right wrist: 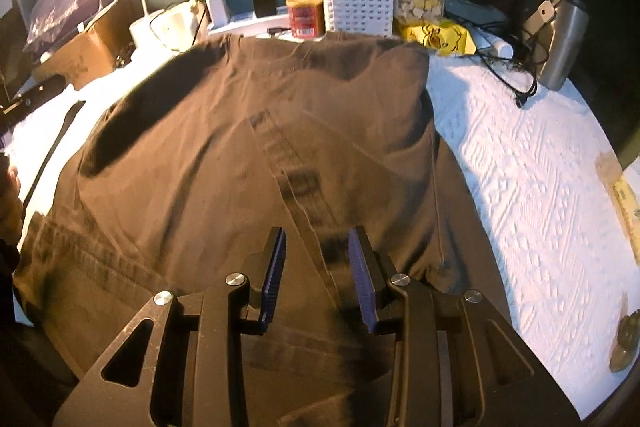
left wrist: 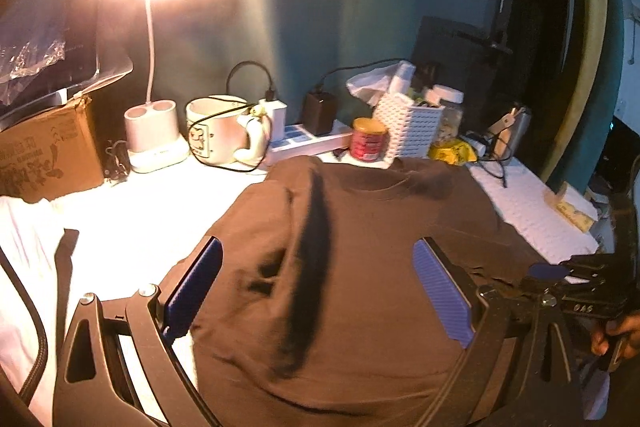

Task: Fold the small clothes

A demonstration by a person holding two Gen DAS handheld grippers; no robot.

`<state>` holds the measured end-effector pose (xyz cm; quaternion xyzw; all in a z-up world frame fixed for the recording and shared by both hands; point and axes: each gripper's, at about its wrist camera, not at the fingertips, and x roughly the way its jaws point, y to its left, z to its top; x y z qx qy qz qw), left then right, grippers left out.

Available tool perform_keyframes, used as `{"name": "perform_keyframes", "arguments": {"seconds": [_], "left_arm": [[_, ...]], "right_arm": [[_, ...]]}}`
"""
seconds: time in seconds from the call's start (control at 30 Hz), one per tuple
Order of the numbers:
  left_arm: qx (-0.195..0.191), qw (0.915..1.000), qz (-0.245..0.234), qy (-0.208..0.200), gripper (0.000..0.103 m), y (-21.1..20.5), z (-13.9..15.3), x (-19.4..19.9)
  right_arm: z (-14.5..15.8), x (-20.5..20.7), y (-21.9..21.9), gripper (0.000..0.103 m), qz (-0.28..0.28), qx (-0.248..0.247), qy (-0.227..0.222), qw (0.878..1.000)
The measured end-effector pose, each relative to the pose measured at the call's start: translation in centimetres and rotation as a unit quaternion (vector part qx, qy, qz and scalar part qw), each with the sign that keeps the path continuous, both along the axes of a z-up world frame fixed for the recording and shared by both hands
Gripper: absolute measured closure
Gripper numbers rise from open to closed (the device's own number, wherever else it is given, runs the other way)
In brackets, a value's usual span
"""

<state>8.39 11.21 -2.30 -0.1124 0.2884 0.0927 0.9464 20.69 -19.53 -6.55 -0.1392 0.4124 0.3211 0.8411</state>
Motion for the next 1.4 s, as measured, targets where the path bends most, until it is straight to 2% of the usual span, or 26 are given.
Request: {"name": "perform_keyframes", "arguments": {"seconds": [0.2, 0.47, 0.5, 0.53, 0.57, 0.6, 0.8, 0.83, 0.9, 0.97, 1.0, 1.07, 1.13, 1.23, 1.4], "left_arm": [[0.006, 0.9999, -0.007, 0.014, 0.007, 3.1, -0.5, 1.3], [-0.014, 0.9971, -0.057, 0.049, 0.008, 6.7, -2.7, 4.6], [-0.017, 0.9955, -0.07, 0.062, 0.01, 7.2, -3.3, 5.5], [-0.018, 0.9939, -0.08, 0.074, 0.019, 7.4, -3.8, 6.1], [-0.016, 0.9909, -0.085, 0.103, 0.028, 8.0, -4.7, 7.3], [-0.015, 0.9895, -0.085, 0.115, 0.031, 8.3, -5.2, 7.8], [-0.024, 0.9807, -0.108, 0.161, 0.031, 9.1, -7.9, 9.0], [-0.014, 0.9816, -0.11, 0.155, 0.035, 8.7, -7.9, 8.7], [-0.006, 0.981, -0.118, 0.154, 0.05, 8.3, -7.8, 8.3], [-0.012, 0.9812, -0.121, 0.15, 0.081, 8.1, -7.8, 8.0], [-0.02, 0.9809, -0.121, 0.151, 0.088, 8.3, -7.8, 8.1], [-0.021, 0.9838, -0.103, 0.145, 0.093, 8.6, -7.6, 7.5], [0.007, 0.9882, -0.066, 0.138, 0.093, 8.9, -7.2, 6.9], [0.009, 0.9924, -0.014, 0.122, 0.094, 10.1, -6.4, 5.5], [0.017, 0.9921, 0.045, 0.116, 0.094, 11.5, -6.5, 3.9]], "right_arm": [[1.0, 0.6, 1.2, 0.068, -0.023, 0.005, -0.02, 1.0], [0.8, 1.4, 2.7, 0.068, -0.047, -0.005, -0.02, 0.999], [0.8, 1.5, 2.9, 0.068, -0.047, -0.008, -0.018, 0.999], [0.7, 1.7, 3.1, 0.068, -0.047, -0.01, -0.016, 0.999], [0.6, 1.7, 3.3, 0.068, -0.048, -0.01, -0.015, 0.999], [0.6, 1.8, 3.3, 0.068, -0.05, -0.012, -0.015, 0.999], [0.3, 2.5, 3.6, 0.068, -0.061, -0.019, -0.009, 0.998], [0.2, 2.6, 3.6, 0.068, -0.062, -0.02, -0.007, 0.998], [0.1, 2.9, 3.7, 0.068, -0.062, -0.02, -0.005, 0.998], [0.1, 3.0, 3.8, 0.068, -0.059, -0.019, -0.003, 0.998], [0.0, 3.1, 4.0, 0.068, -0.057, -0.018, -0.003, 0.998], [0.1, 3.2, 4.2, 0.068, -0.052, -0.016, -0.003, 0.999], [0.2, 3.1, 4.2, 0.068, -0.046, -0.012, -0.003, 0.999], [0.4, 3.1, 4.1, 0.068, -0.042, -0.009, -0.004, 0.999], [0.7, 2.9, 3.9, 0.068, -0.038, -0.001, -0.002, 0.999]]}}
